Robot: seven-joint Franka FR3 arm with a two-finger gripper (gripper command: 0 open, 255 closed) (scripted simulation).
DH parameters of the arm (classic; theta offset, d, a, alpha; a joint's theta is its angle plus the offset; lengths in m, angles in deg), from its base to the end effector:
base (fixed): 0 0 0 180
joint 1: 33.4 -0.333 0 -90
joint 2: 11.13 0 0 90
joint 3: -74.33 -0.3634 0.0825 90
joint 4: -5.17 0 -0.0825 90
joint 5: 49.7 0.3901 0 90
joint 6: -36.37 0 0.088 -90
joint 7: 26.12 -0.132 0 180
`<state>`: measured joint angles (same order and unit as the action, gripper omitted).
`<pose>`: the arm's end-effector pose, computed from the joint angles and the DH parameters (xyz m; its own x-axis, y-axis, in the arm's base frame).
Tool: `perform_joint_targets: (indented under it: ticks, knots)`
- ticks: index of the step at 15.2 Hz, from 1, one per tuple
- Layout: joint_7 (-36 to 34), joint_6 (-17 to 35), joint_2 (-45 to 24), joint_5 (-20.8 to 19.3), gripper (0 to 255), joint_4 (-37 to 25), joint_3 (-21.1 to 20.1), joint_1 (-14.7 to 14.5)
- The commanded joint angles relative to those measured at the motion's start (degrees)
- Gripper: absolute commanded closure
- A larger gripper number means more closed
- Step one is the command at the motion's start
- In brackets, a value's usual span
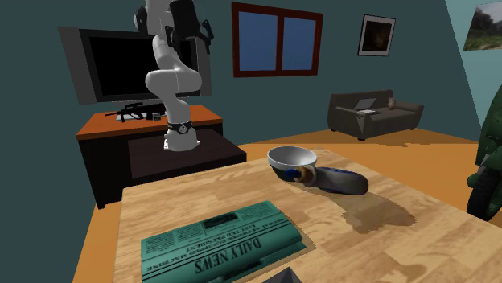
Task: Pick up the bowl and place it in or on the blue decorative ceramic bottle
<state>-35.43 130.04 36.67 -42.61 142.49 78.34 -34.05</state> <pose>0.2731 -0.0080 0.5998 0.9778 -0.2057 0.0410 -0.1950 -0.9634 -0.1837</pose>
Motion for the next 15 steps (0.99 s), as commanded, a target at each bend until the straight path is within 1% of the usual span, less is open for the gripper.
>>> perform_joint_targets:
  ticks: [1, 8, 15]
  knots:
    - [0.0, 0.0, 0.0, 0.0, 0, 0.0, 0.0, 0.0]
    - [-2.74, 12.92, -7.2, 3.04, 0, 5.96, -4.59, -2.05]
    - [-5.26, 26.14, -18.48, 5.69, 0, 8.1, -8.97, -4.25]
